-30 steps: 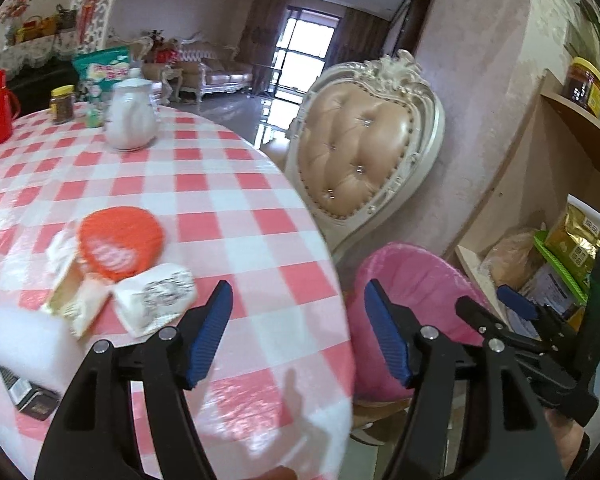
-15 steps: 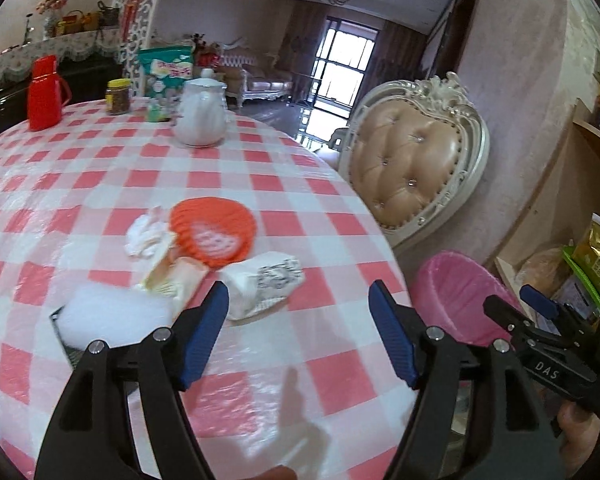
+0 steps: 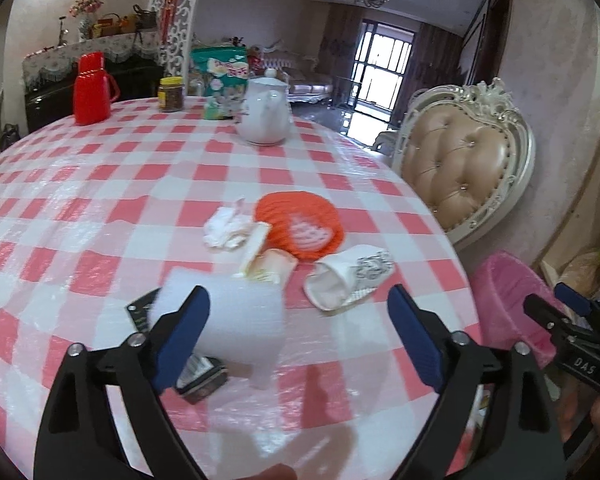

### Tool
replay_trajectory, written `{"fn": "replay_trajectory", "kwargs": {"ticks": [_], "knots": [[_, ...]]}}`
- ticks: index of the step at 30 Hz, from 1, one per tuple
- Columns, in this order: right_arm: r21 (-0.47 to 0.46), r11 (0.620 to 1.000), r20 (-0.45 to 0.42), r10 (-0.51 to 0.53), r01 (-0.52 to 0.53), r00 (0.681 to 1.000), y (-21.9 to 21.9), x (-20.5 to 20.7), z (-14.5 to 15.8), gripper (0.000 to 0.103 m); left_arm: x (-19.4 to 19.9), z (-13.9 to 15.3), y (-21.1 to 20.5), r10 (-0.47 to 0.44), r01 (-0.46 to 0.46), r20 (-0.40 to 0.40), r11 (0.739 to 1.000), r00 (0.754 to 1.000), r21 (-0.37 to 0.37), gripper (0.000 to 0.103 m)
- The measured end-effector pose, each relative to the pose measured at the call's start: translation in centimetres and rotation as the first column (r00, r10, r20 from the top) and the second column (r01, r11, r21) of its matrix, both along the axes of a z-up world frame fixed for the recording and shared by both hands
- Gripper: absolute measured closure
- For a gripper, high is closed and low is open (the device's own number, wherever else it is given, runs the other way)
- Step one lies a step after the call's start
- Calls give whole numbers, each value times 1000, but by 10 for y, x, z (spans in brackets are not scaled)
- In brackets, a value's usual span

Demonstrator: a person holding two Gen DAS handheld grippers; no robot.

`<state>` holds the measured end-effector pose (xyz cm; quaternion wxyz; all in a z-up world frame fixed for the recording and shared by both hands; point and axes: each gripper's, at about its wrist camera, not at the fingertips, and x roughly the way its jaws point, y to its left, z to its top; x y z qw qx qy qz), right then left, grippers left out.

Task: Collect trash
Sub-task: 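Grasp the white foam block with the left tool while the right tool grasps the orange foam net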

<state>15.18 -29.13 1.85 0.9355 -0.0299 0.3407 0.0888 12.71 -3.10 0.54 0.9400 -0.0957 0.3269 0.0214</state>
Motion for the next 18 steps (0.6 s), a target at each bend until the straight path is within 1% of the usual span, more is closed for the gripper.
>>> {"fn": "replay_trajectory", "kwargs": {"ticks": [3,11,16,18], "knots": [[0,1000,-5,9,-9,1000,5,1,-2,18,0,-4,6,14,-13,-8,1000,1000,22,5],[2,1000,-25,25,-25,999,13,4,-9,18,5,-20,14,48,-42,-56,993,997,106,5],[6,1000,-37,30,-29,999,14,7,-13,18,10,-30,16,58,-45,-88,989,994,144,5],[6,999,-42,32,-32,999,15,8,-15,18,12,-33,15,69,-51,-94,983,993,176,5]]}}
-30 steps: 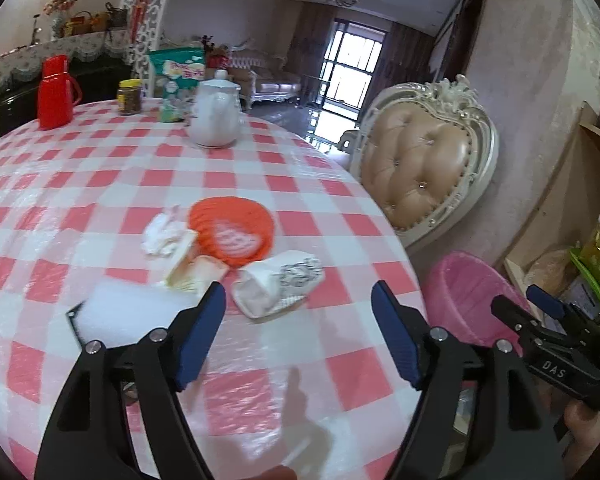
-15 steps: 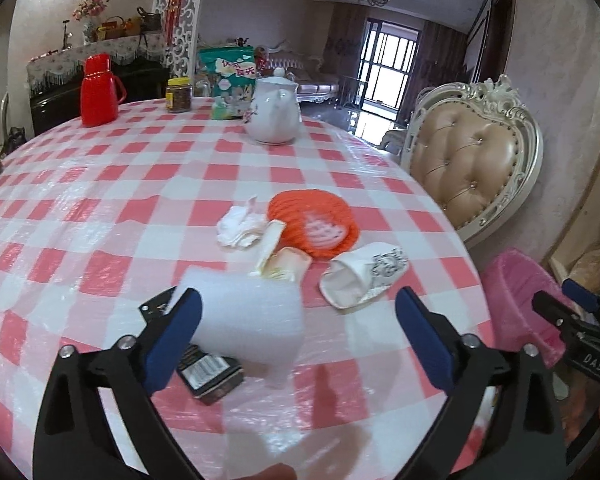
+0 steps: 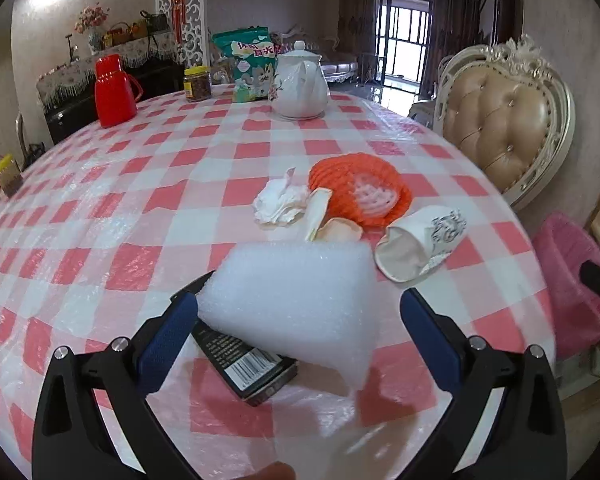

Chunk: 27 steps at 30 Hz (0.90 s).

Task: Collect trash
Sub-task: 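Grasp the white foam block with the left tool while the right tool grasps the orange foam net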

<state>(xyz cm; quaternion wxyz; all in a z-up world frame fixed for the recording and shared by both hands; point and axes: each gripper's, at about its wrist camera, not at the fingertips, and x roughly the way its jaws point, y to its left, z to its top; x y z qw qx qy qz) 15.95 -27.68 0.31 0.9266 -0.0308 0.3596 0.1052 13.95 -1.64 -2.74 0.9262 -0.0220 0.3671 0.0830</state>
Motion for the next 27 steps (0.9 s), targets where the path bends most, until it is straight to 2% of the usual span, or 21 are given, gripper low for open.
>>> {"fn": "replay_trajectory", "kwargs": {"ticks": [9,22,23,24,27], "knots": [[6,1000,-15,11,-10,1000,3,5,-7,18,1,-1,12,22,-22,3,999,1000,-34,5],[13,1000,-18,25,-25,1000,10,10,-9,18,4,-9,3,-14,14,-16,1000,1000,-17,5],[15,999,-17,28,-28,999,11,11,-8,18,4,-9,3,-19,19,-17,1000,1000,-16,7],[16,999,-16,32,-32,999,13,12,-8,18,4,-9,3,-22,22,-18,1000,1000,-15,17],[15,999,-12,47,-47,999,20,13,-7,18,3,-8,4,-31,31,-12,999,999,-33,17]]}}
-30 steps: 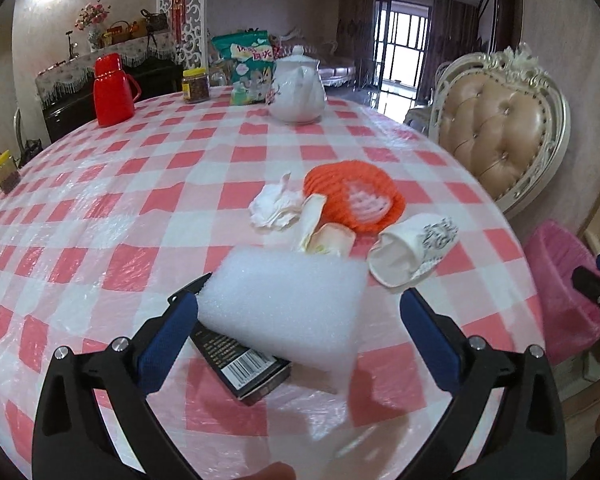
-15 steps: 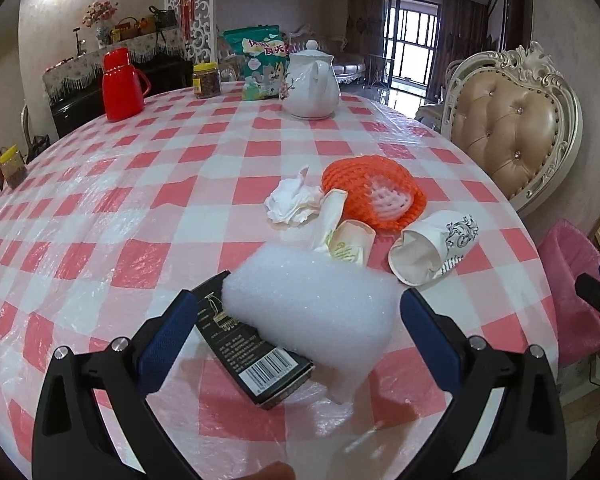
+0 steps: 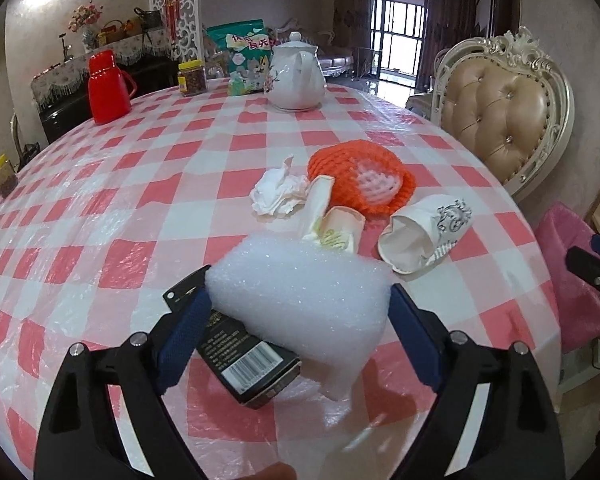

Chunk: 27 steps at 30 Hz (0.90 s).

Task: Collect trash
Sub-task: 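Grasp the white foam block with the left tool while the right tool grasps the orange foam net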

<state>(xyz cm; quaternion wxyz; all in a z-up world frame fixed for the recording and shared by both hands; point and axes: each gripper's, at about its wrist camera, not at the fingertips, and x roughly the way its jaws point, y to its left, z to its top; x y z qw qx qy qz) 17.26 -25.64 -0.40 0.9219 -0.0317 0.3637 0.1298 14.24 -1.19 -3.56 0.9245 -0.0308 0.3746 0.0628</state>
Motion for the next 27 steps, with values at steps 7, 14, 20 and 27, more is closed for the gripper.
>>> {"fn": "replay_trajectory", "kwargs": {"ticks": [7,14,20,27], "knots": [[-1,999,5,46,-46,999,25,5,1,18,-6,12,9,9,-7,52,999,999,-45,18],[-3,996,10,88,-88,996,51,16,3,18,-11,26,23,43,-35,103,996,994,-84,18],[32,992,18,121,-122,992,76,36,11,18,-14,33,35,87,-74,129,992,988,-102,18],[108,985,-29,141,-138,990,109,73,12,18,-16,33,54,148,-132,138,984,979,-118,18]]}}
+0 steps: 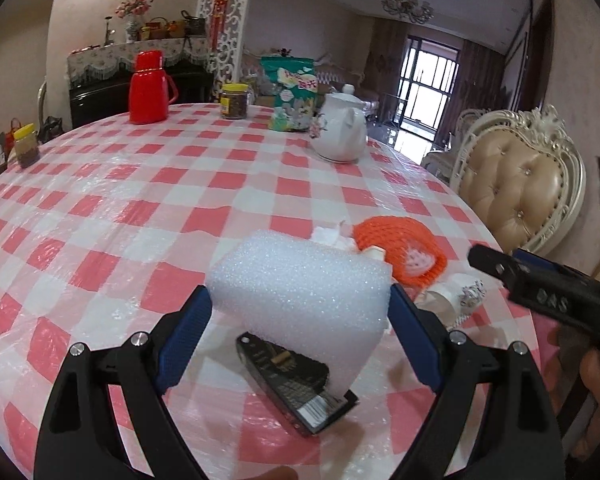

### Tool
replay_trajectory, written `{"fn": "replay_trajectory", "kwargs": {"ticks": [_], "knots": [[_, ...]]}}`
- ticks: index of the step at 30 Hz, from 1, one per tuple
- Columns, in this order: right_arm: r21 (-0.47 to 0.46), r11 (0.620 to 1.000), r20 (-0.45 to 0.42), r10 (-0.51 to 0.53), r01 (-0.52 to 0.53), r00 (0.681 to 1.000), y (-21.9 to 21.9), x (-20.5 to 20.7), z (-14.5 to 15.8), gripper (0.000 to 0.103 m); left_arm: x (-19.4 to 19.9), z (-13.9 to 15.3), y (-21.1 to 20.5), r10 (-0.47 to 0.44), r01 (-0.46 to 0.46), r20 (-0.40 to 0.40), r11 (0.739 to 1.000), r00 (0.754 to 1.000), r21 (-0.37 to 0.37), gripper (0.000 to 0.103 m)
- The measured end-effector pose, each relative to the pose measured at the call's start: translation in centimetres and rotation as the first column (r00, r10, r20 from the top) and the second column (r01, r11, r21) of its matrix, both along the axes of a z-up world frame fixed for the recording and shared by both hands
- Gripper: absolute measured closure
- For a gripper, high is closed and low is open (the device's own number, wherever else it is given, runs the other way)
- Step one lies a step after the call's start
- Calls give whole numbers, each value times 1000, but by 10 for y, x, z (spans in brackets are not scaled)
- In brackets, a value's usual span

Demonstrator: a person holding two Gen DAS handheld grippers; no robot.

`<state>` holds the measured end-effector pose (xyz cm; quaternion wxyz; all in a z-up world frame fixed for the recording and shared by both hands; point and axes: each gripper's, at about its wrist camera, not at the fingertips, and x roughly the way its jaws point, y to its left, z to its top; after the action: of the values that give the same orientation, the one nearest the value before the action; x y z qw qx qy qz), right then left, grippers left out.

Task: Collect trash
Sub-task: 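Grasp the white foam block with the left tool while the right tool grasps the orange foam net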

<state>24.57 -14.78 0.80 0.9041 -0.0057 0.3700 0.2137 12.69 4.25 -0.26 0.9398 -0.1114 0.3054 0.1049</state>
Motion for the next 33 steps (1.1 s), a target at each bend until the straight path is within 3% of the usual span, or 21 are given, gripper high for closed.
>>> {"fn": "replay_trajectory", "kwargs": {"ticks": [9,16,21,26,30,33], "knots": [[38,999,-99,-18,22,995,32,42,-5,18,-1,-1,12,30,-30,9,999,1000,-20,18],[-10,1000,-169,-4,2,986,60,62,-19,19,-2,0,13,38,-37,13,999,999,-24,18],[-34,999,-225,14,-23,974,65,68,-35,39,-4,-1,14,43,-42,14,999,999,-32,18],[-29,998,-217,40,-48,975,61,63,-33,64,-4,-2,14,39,-38,11,999,999,-30,18],[-4,999,-181,52,-54,982,55,56,-25,75,-4,-3,14,39,-38,9,999,999,-28,18],[18,999,-141,45,-42,989,47,49,-16,76,-4,-3,13,39,-39,12,999,999,-26,18]]}}
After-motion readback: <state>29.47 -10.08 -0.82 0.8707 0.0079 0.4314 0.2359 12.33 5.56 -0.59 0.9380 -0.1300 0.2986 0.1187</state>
